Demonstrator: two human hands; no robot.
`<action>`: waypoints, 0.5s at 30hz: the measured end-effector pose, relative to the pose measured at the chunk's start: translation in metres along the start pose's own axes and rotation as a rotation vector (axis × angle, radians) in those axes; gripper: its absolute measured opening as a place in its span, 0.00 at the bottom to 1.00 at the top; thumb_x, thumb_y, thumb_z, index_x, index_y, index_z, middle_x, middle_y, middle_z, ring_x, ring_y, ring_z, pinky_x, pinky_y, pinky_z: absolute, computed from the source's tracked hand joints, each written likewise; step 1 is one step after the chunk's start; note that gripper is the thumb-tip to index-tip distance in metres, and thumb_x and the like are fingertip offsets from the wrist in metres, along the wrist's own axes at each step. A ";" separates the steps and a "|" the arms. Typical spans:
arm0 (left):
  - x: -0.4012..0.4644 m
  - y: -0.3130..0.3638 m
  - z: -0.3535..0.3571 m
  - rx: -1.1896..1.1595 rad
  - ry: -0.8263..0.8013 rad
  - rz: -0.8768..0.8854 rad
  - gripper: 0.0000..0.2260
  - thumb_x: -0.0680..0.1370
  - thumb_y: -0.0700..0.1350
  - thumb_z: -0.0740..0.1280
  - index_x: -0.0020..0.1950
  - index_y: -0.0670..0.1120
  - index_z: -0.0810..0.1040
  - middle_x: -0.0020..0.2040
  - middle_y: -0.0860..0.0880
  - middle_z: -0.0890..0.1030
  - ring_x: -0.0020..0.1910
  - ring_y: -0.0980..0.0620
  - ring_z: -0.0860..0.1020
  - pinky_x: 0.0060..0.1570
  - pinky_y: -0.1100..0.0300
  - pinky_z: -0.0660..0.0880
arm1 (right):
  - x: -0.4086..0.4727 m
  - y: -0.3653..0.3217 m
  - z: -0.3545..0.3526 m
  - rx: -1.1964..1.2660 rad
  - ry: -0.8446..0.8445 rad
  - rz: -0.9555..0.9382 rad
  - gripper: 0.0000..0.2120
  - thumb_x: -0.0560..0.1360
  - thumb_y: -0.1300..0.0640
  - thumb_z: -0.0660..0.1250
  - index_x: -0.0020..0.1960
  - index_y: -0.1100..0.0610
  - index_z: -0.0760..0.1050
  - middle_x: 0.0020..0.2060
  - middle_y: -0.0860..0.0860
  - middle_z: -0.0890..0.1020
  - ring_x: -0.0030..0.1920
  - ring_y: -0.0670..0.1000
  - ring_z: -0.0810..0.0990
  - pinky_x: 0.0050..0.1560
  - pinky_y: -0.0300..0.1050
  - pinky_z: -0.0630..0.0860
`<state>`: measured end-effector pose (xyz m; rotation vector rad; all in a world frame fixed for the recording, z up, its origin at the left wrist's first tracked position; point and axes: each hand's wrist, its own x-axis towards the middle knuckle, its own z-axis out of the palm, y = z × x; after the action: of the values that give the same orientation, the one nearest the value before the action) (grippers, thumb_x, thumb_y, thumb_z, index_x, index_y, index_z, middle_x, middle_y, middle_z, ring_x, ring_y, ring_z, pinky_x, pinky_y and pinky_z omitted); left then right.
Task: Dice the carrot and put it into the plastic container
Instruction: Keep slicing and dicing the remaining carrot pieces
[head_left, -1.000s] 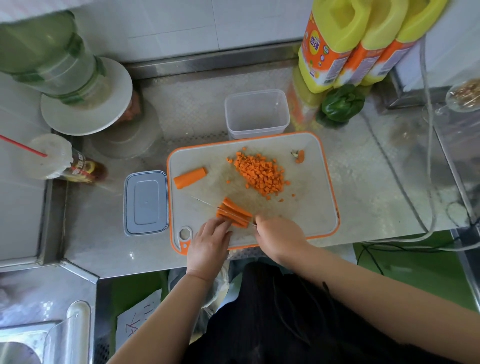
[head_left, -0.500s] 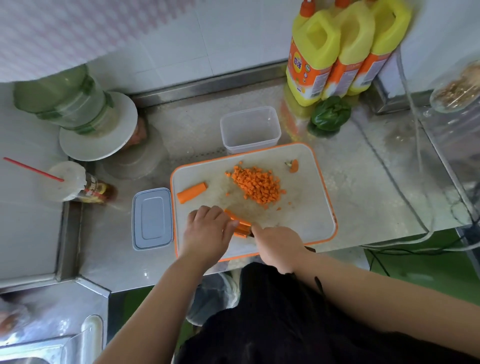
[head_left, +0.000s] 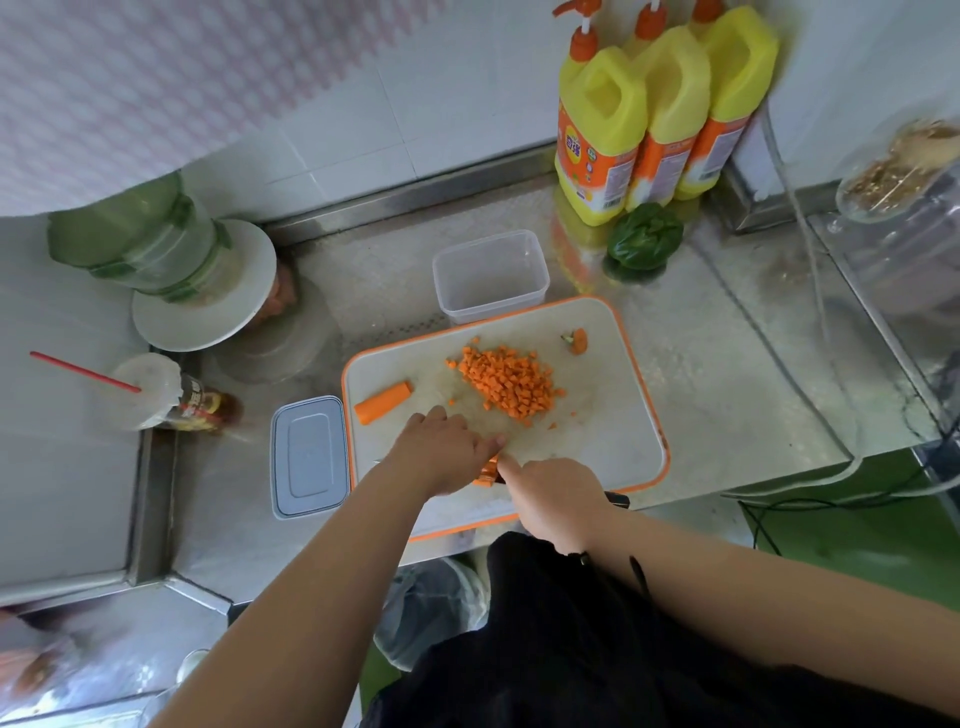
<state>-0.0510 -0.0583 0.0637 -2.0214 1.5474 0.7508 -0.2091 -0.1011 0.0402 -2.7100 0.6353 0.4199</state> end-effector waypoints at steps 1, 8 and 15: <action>-0.001 -0.001 -0.001 -0.011 0.049 -0.007 0.25 0.83 0.58 0.42 0.67 0.52 0.74 0.59 0.45 0.73 0.62 0.43 0.67 0.59 0.49 0.63 | 0.000 0.001 -0.001 0.007 0.002 -0.004 0.24 0.74 0.63 0.62 0.69 0.59 0.61 0.37 0.52 0.76 0.37 0.58 0.78 0.31 0.44 0.65; -0.023 -0.022 0.023 -0.369 1.223 0.071 0.07 0.80 0.43 0.62 0.49 0.42 0.77 0.46 0.43 0.78 0.45 0.41 0.75 0.47 0.51 0.72 | 0.001 0.010 0.004 0.072 0.019 -0.006 0.10 0.79 0.60 0.57 0.60 0.57 0.68 0.30 0.48 0.68 0.32 0.55 0.72 0.28 0.45 0.64; -0.036 -0.018 0.088 -0.311 1.283 0.123 0.09 0.76 0.38 0.68 0.53 0.44 0.71 0.50 0.45 0.74 0.46 0.43 0.75 0.46 0.52 0.74 | 0.004 0.014 -0.012 0.395 0.055 0.147 0.08 0.80 0.54 0.56 0.56 0.54 0.70 0.35 0.49 0.73 0.35 0.54 0.72 0.33 0.45 0.65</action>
<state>-0.0525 0.0303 0.0250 -2.8649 2.2675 -0.4907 -0.2091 -0.1190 0.0465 -2.3154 0.8383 0.2256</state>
